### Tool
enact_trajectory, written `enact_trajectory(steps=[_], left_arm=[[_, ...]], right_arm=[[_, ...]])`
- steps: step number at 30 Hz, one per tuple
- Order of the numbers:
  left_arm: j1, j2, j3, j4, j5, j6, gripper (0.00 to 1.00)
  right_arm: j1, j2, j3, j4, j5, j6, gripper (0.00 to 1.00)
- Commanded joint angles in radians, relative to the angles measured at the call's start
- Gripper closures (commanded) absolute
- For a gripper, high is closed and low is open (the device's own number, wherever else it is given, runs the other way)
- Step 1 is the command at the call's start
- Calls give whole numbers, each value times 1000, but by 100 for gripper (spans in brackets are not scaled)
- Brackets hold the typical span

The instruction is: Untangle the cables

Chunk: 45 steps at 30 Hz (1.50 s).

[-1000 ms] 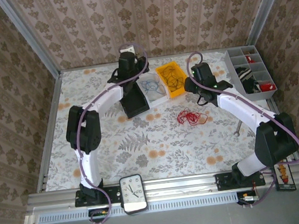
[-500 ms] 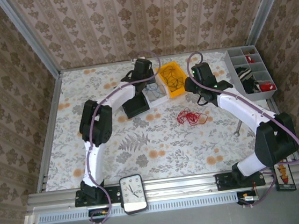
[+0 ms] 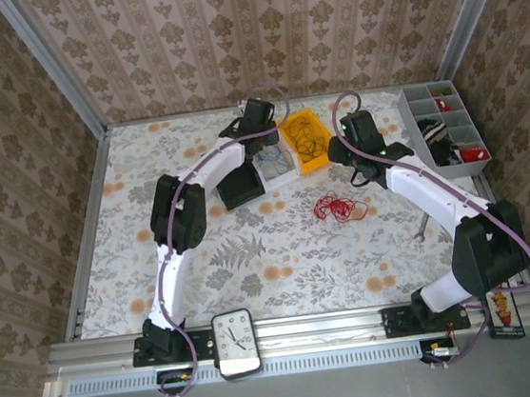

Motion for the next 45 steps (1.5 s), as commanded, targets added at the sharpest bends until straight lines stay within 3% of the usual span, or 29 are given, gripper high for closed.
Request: enact_trajectory(steps=[1, 6, 11, 20, 26, 29, 33, 41, 45], left_arm=[[-5, -9, 65, -31, 0, 25, 41], [-5, -48, 72, -53, -57, 9, 31], [3, -128, 12, -69, -105, -41, 30], [93, -540, -554, 112, -80, -246, 30], [69, -769, -818, 46, -154, -179, 30], [18, -812, -901, 116, -77, -96, 32], [-74, -775, -911, 207, 143, 76, 33], [-210, -457, -649, 89, 533, 312, 33], [-245, -294, -506, 26, 640, 397, 32]], right_arm=[[-5, -29, -9, -14, 18, -6, 43], [-5, -35, -9, -15, 19, -3, 43], [-5, -41, -15, -7, 1, -12, 43], [-2, 44, 52, -55, -165, -41, 45], [0, 106, 61, -185, -163, -21, 45], [4, 99, 9, -193, -183, 5, 45], [-8, 90, -33, -229, -140, 40, 46], [-128, 80, -50, -301, -153, 60, 45], [-187, 58, -62, -298, -181, 62, 45]])
